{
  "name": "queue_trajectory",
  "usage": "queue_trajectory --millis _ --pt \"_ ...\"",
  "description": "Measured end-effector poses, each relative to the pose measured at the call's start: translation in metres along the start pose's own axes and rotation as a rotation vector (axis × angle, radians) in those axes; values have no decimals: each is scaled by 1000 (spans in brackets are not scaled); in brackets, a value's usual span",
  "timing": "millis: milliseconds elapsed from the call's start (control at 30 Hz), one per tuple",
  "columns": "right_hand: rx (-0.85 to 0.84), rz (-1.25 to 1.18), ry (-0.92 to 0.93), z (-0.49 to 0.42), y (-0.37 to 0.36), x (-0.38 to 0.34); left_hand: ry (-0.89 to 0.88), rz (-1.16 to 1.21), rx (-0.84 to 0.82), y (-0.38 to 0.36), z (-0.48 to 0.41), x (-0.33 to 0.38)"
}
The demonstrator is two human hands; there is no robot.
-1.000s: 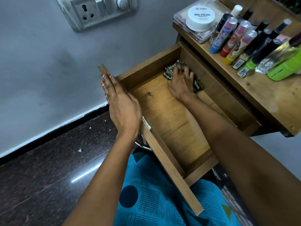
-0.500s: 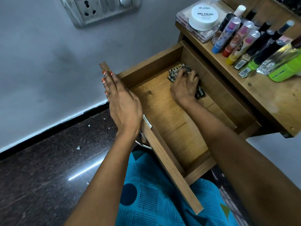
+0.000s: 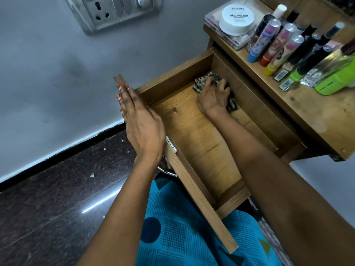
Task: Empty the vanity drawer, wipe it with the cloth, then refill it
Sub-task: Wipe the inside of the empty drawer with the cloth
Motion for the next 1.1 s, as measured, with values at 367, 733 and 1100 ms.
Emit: queue_trajectory --millis 367,733,1100 --pt "-212 -47 -333 74 -24 101 -10 -22 -17 1 -1 -1" --pt "-256 -67 -324 75 -20 82 -1 -12 -6 0 -1 0" --pt "-194 146 -446 92 -32 105 2 -19 -13 -1 -1 -2"
Point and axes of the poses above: each hand's wrist, its own z-axis away from the middle knuckle, its own y-axis out of the back of the hand, x = y × z, the point moved 3 cm from there along -z, towards the middle knuckle, and after that the axes turned 14 degrees about -y, right-handed, at the moved point
